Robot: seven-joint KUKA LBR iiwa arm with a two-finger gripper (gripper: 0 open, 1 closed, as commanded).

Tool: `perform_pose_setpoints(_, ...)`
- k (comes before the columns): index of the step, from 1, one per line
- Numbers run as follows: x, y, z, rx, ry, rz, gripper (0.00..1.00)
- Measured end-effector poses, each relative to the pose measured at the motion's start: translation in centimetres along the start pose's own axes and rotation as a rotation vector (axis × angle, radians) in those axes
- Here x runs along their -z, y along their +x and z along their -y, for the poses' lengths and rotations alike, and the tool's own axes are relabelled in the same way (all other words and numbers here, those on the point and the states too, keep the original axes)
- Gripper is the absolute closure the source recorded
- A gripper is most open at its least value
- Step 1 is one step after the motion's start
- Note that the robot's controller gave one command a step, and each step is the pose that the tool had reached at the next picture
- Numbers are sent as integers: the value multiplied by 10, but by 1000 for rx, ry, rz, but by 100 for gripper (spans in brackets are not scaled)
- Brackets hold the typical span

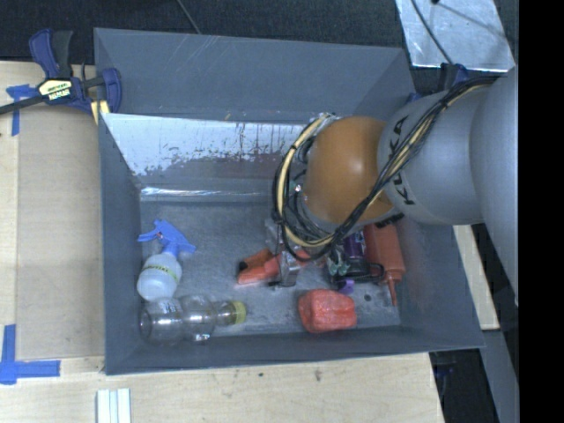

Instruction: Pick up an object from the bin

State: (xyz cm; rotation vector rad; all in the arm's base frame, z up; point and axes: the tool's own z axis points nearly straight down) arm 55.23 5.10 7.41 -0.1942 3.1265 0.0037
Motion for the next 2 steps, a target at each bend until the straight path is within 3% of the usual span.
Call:
perform_pose_setpoints(1, 0, 0, 0, -1, 0, 0, 100)
perform_pose_setpoints(2, 177, 9, 20, 38, 3, 0, 100)
